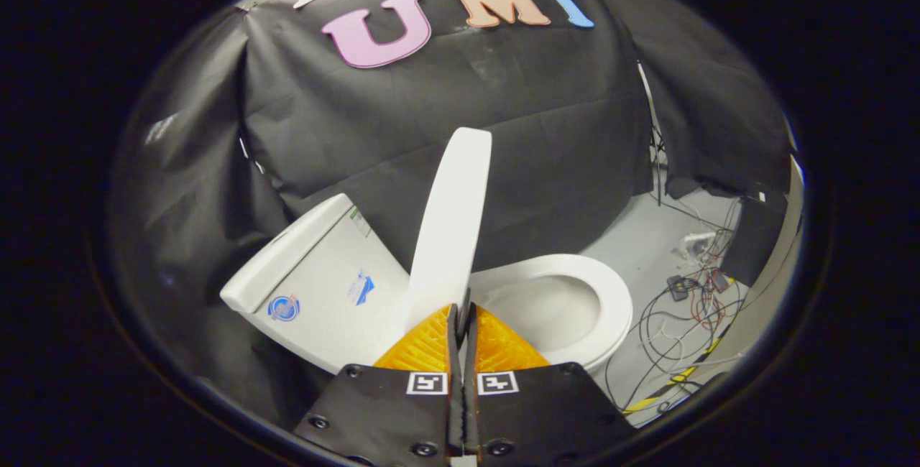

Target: Open the toilet lid.

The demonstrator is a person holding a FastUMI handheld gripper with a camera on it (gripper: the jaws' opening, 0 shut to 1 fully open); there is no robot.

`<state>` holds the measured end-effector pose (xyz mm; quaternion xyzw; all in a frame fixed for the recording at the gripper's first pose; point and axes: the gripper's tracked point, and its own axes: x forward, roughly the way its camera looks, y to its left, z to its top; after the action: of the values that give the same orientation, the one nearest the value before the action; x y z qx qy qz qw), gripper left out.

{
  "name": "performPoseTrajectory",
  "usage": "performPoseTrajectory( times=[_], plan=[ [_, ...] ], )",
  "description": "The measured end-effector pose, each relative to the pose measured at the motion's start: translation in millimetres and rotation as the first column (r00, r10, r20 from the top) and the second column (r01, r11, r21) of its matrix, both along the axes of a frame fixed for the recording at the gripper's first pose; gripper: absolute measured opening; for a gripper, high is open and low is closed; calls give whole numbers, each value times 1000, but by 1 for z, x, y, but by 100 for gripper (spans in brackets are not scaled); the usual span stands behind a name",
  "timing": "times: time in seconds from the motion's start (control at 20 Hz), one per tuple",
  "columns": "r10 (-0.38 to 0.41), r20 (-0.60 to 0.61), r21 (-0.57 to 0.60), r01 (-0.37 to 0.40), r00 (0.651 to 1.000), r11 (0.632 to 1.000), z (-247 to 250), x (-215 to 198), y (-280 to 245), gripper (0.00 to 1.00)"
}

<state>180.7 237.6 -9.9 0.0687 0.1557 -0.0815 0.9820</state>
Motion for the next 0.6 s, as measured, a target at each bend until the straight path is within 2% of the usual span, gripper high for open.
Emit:
performPoseTrajectory(
  times=[0.6],
  plan=[
    [28, 33, -32, -27, 999, 999, 7, 3, 21, 1]
  ],
)
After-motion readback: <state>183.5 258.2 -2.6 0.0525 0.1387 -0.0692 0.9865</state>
